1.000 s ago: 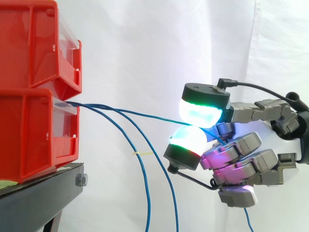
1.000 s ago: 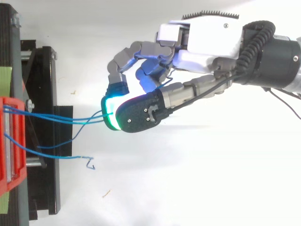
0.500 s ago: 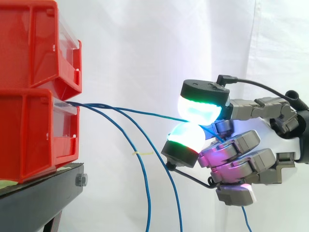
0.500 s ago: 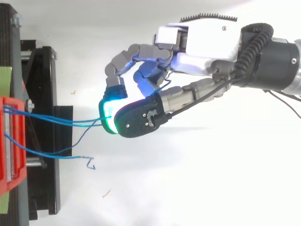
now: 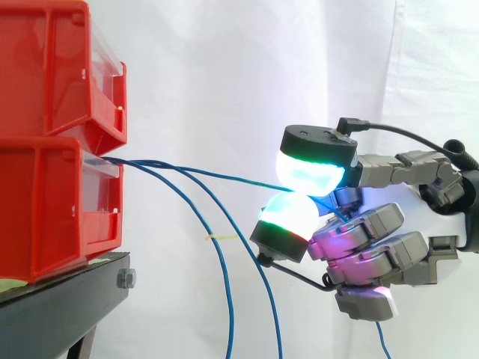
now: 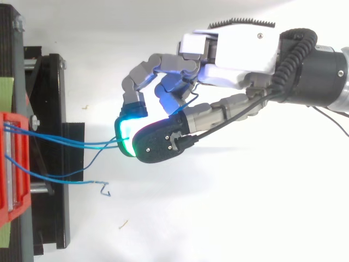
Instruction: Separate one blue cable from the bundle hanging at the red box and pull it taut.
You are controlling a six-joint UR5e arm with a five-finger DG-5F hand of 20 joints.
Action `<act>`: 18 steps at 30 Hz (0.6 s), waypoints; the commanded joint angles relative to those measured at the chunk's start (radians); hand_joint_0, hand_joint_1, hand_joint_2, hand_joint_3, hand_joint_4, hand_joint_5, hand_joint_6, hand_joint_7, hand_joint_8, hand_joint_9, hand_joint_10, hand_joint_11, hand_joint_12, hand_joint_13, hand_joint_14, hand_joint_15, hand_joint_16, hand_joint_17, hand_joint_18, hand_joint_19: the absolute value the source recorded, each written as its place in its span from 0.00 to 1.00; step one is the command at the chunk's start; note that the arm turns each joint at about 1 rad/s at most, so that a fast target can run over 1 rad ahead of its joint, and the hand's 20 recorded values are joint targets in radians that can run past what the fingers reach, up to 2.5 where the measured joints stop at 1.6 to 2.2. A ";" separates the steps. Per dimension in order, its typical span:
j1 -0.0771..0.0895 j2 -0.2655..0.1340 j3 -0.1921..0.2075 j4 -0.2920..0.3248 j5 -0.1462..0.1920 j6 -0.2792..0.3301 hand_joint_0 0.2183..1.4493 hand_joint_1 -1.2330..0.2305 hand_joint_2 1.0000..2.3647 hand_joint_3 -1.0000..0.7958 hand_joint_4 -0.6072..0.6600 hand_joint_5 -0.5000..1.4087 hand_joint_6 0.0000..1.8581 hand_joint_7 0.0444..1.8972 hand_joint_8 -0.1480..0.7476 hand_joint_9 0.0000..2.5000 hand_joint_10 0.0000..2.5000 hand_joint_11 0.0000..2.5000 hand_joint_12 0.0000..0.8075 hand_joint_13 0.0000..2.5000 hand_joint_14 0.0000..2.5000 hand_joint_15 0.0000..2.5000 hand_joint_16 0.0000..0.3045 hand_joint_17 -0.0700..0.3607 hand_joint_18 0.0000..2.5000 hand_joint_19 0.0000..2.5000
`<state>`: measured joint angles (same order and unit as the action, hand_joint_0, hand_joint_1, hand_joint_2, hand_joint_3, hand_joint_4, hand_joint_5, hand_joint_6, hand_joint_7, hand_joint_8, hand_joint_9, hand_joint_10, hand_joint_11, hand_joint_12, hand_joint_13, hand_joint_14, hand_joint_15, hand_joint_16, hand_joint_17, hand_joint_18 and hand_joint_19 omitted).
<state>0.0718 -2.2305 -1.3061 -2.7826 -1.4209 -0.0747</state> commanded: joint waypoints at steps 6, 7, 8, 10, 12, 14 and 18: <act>0.000 0.000 0.001 0.000 0.000 0.000 0.38 0.33 0.01 0.50 0.53 0.16 0.49 0.55 0.66 0.30 0.76 0.43 0.58 0.39 0.48 0.47 0.19 0.46 0.49 0.39; 0.000 0.000 0.001 0.000 0.000 0.000 0.38 0.33 0.01 0.50 0.53 0.16 0.49 0.55 0.66 0.30 0.75 0.43 0.57 0.39 0.48 0.47 0.19 0.46 0.48 0.39; 0.000 0.000 0.001 0.000 0.000 0.000 0.38 0.33 0.01 0.50 0.53 0.16 0.49 0.55 0.66 0.30 0.75 0.43 0.58 0.39 0.48 0.47 0.19 0.46 0.48 0.39; 0.000 0.000 0.001 0.000 0.000 0.000 0.38 0.33 0.01 0.50 0.53 0.16 0.49 0.56 0.65 0.30 0.75 0.43 0.57 0.39 0.48 0.47 0.19 0.46 0.48 0.39; 0.000 0.000 0.001 0.000 0.000 0.000 0.38 0.33 0.01 0.50 0.53 0.16 0.49 0.56 0.65 0.30 0.75 0.43 0.58 0.39 0.48 0.47 0.19 0.46 0.48 0.39; 0.000 0.000 0.001 0.000 0.000 0.000 0.38 0.33 0.01 0.50 0.53 0.16 0.49 0.55 0.66 0.30 0.75 0.43 0.57 0.39 0.48 0.47 0.18 0.46 0.48 0.39; 0.000 0.000 0.001 0.000 0.000 0.000 0.38 0.33 0.01 0.50 0.53 0.16 0.49 0.55 0.66 0.30 0.74 0.43 0.58 0.40 0.47 0.47 0.19 0.46 0.48 0.39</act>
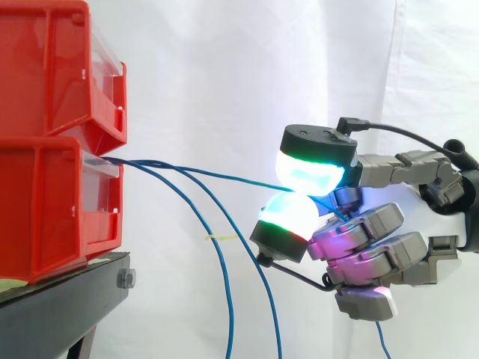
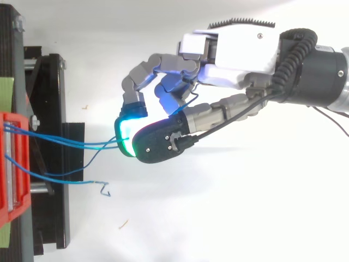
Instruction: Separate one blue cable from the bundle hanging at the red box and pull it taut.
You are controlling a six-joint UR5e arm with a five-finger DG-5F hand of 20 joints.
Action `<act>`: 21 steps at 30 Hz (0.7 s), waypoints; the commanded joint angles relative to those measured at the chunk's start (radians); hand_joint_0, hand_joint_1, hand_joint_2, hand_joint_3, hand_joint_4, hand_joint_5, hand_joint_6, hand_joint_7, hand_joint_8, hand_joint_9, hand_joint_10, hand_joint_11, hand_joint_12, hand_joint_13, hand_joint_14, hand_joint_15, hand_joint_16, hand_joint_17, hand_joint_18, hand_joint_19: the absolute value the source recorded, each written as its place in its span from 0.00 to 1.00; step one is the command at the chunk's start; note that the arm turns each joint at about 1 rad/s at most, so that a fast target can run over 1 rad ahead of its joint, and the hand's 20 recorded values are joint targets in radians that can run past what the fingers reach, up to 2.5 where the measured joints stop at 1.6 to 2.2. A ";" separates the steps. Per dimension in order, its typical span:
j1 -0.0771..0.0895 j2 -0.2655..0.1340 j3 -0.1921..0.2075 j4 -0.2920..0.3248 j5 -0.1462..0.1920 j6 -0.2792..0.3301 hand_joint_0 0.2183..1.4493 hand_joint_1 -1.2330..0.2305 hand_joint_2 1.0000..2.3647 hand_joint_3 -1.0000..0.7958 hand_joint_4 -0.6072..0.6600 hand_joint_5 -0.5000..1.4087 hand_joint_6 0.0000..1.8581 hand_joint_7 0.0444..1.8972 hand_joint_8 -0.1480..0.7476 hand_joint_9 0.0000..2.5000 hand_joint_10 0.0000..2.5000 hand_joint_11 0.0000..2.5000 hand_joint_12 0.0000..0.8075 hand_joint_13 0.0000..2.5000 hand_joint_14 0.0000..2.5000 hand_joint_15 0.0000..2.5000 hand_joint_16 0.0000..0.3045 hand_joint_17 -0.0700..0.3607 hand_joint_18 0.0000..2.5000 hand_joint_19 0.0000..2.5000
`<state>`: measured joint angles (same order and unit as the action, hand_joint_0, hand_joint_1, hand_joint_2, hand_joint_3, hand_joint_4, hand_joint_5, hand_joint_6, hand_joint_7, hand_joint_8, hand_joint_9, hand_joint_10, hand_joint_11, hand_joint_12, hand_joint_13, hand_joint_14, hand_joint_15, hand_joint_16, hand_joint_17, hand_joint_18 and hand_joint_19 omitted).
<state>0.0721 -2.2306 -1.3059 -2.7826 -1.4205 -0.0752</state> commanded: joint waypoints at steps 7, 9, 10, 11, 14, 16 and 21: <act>0.000 0.000 -0.001 0.000 0.000 0.000 0.38 0.33 0.01 0.50 0.53 0.16 0.49 0.55 0.66 0.30 0.74 0.43 0.57 0.39 0.47 0.47 0.19 0.46 0.48 0.39; 0.000 0.000 0.000 0.000 0.000 0.000 0.38 0.33 0.01 0.50 0.53 0.16 0.49 0.55 0.66 0.30 0.74 0.43 0.58 0.39 0.47 0.47 0.19 0.46 0.48 0.39; 0.000 0.000 0.000 0.000 0.000 0.000 0.37 0.33 0.01 0.50 0.53 0.16 0.49 0.55 0.66 0.30 0.74 0.43 0.58 0.39 0.47 0.48 0.19 0.46 0.48 0.39; 0.000 0.000 -0.001 0.000 0.000 0.000 0.37 0.33 0.01 0.50 0.53 0.16 0.49 0.55 0.67 0.30 0.74 0.43 0.58 0.40 0.47 0.47 0.19 0.46 0.48 0.39; 0.000 0.000 0.000 0.000 0.000 0.000 0.37 0.33 0.01 0.50 0.53 0.16 0.49 0.55 0.66 0.30 0.74 0.43 0.58 0.39 0.47 0.47 0.19 0.46 0.48 0.39; 0.000 0.000 0.000 0.000 0.000 0.000 0.37 0.33 0.01 0.50 0.53 0.16 0.49 0.55 0.67 0.30 0.74 0.43 0.59 0.40 0.47 0.47 0.19 0.46 0.48 0.39; 0.000 0.000 0.000 0.000 0.000 0.000 0.37 0.32 0.00 0.51 0.53 0.16 0.49 0.55 0.67 0.30 0.74 0.43 0.60 0.39 0.49 0.47 0.19 0.47 0.49 0.39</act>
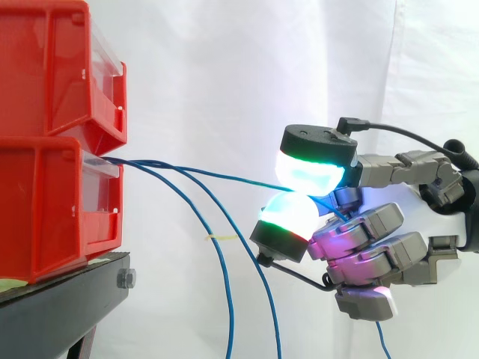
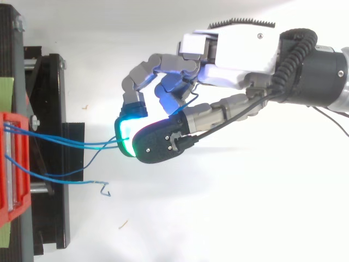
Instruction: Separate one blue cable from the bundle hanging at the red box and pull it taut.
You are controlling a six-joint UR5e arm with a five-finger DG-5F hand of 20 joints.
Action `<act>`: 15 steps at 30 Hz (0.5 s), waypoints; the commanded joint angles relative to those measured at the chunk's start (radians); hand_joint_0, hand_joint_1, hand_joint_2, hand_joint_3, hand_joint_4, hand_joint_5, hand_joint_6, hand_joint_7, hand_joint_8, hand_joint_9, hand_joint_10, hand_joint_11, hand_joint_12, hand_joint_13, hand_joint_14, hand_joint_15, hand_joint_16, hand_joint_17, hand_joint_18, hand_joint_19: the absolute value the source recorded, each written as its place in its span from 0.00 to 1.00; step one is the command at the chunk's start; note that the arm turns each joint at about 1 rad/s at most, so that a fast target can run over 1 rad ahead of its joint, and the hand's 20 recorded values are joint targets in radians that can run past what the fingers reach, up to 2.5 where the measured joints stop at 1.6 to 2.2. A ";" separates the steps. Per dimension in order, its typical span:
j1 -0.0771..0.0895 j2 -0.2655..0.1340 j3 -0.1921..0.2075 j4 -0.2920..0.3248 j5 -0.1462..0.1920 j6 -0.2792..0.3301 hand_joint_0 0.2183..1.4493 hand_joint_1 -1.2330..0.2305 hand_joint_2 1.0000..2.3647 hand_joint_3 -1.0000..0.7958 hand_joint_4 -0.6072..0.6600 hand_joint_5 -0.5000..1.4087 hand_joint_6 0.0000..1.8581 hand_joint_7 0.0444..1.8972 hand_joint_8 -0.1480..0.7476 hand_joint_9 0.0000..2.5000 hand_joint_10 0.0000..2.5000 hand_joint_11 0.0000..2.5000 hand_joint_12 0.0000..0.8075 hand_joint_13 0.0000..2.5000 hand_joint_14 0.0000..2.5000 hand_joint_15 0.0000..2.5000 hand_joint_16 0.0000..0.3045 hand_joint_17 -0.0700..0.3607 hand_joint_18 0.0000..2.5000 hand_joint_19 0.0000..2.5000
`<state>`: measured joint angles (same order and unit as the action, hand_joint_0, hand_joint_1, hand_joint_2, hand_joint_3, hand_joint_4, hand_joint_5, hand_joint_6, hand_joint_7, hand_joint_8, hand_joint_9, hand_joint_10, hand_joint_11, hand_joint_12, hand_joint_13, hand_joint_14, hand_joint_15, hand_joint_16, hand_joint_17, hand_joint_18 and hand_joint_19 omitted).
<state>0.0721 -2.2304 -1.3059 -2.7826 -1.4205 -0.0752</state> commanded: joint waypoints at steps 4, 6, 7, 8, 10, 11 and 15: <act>0.000 0.000 -0.001 0.000 0.000 0.000 0.37 0.32 0.00 0.51 0.52 0.16 0.49 0.56 0.67 0.30 0.74 0.43 0.60 0.39 0.49 0.46 0.19 0.47 0.49 0.39; 0.000 0.000 0.001 0.000 0.000 0.000 0.37 0.32 0.00 0.51 0.52 0.16 0.49 0.56 0.68 0.30 0.74 0.43 0.60 0.39 0.49 0.46 0.19 0.47 0.49 0.39; 0.000 0.000 0.001 0.000 0.000 0.000 0.37 0.32 0.00 0.51 0.53 0.16 0.49 0.56 0.67 0.30 0.74 0.43 0.59 0.39 0.49 0.46 0.19 0.47 0.49 0.39; 0.000 0.000 0.001 0.000 0.000 0.000 0.37 0.32 0.01 0.51 0.53 0.16 0.49 0.56 0.68 0.30 0.74 0.43 0.59 0.39 0.49 0.46 0.19 0.47 0.49 0.39; 0.000 0.000 0.001 0.000 0.000 0.000 0.37 0.32 0.00 0.51 0.52 0.16 0.49 0.56 0.67 0.30 0.74 0.43 0.59 0.39 0.49 0.46 0.19 0.47 0.49 0.39; 0.000 0.000 0.001 0.000 0.000 0.000 0.37 0.32 0.00 0.51 0.52 0.16 0.49 0.56 0.67 0.30 0.74 0.43 0.59 0.39 0.49 0.46 0.19 0.47 0.49 0.39; 0.000 0.000 -0.001 0.000 0.000 0.000 0.37 0.32 0.00 0.50 0.52 0.16 0.49 0.56 0.67 0.30 0.74 0.43 0.59 0.39 0.49 0.46 0.19 0.46 0.49 0.40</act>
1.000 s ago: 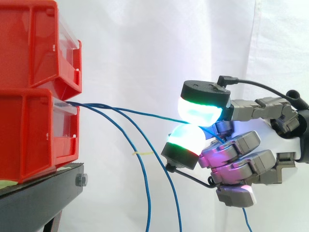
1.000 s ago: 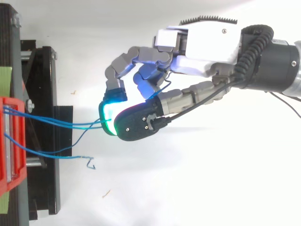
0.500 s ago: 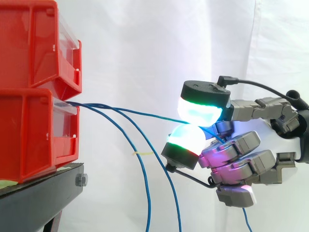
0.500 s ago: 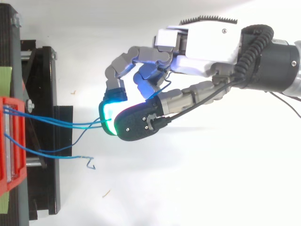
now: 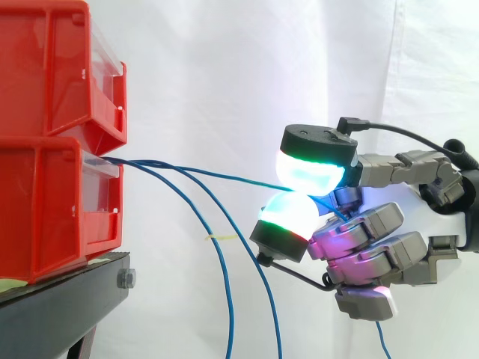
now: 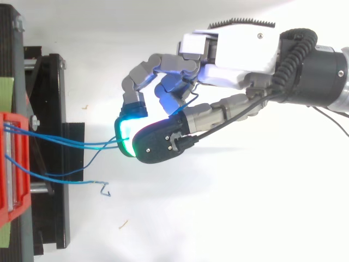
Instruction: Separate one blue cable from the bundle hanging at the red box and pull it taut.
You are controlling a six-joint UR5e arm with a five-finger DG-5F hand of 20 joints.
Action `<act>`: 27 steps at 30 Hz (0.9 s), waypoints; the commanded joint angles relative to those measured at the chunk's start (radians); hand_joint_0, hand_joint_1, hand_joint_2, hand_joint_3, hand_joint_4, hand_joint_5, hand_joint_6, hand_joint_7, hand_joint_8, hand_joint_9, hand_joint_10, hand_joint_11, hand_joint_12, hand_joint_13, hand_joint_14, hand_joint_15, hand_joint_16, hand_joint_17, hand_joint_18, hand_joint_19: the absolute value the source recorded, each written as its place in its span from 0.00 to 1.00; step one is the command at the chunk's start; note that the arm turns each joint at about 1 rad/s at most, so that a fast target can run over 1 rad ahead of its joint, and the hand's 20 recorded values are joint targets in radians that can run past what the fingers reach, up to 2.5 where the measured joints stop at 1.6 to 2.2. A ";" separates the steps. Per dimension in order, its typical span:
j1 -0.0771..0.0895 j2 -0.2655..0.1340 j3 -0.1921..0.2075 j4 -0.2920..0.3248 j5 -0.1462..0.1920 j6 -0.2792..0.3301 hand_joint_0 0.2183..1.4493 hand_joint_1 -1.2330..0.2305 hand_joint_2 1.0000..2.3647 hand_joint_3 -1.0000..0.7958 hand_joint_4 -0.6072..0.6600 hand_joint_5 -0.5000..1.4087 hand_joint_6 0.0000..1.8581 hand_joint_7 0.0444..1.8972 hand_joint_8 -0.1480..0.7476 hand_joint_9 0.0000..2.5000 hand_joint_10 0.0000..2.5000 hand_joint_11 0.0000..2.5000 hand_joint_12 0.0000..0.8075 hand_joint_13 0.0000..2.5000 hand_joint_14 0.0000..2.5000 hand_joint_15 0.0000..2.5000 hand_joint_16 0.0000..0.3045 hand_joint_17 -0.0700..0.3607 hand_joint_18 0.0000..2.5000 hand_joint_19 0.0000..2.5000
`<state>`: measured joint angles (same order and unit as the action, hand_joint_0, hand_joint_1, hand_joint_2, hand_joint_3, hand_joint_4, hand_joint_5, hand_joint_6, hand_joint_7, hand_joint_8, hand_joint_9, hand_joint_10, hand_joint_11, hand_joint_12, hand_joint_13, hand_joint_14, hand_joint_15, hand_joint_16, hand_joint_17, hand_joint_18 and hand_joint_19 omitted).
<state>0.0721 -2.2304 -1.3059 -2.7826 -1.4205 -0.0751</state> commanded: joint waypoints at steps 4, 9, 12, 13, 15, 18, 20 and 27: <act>0.000 0.000 0.001 0.000 0.000 0.000 0.37 0.31 0.00 0.50 0.52 0.16 0.49 0.56 0.67 0.30 0.74 0.43 0.59 0.39 0.49 0.46 0.19 0.46 0.48 0.39; 0.000 0.000 0.001 0.000 0.000 0.000 0.37 0.31 0.00 0.50 0.52 0.16 0.49 0.56 0.66 0.30 0.74 0.42 0.58 0.39 0.49 0.46 0.19 0.46 0.48 0.40; 0.000 0.000 -0.001 0.000 0.000 0.000 0.37 0.31 0.00 0.50 0.52 0.16 0.49 0.56 0.67 0.30 0.74 0.43 0.59 0.39 0.49 0.46 0.18 0.46 0.48 0.39; 0.000 -0.002 -0.001 0.000 0.000 0.000 0.38 0.31 0.00 0.50 0.52 0.16 0.49 0.56 0.67 0.30 0.74 0.43 0.58 0.39 0.49 0.46 0.18 0.46 0.48 0.40; 0.000 0.000 0.001 0.000 0.000 0.000 0.38 0.31 0.00 0.50 0.52 0.16 0.49 0.55 0.66 0.30 0.74 0.43 0.58 0.39 0.49 0.46 0.18 0.46 0.48 0.40; 0.000 0.000 0.001 0.000 0.000 0.000 0.38 0.31 0.00 0.50 0.52 0.16 0.49 0.56 0.67 0.30 0.74 0.43 0.58 0.39 0.49 0.46 0.18 0.45 0.48 0.40; 0.000 0.000 0.001 0.000 0.000 0.000 0.38 0.31 0.00 0.50 0.52 0.16 0.49 0.55 0.67 0.30 0.74 0.43 0.58 0.39 0.49 0.46 0.18 0.45 0.48 0.40; 0.002 0.000 0.001 0.000 0.000 0.000 0.38 0.31 0.00 0.50 0.52 0.16 0.49 0.56 0.66 0.30 0.73 0.43 0.58 0.39 0.49 0.46 0.18 0.45 0.48 0.40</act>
<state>0.0722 -2.2305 -1.3063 -2.7827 -1.4204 -0.0751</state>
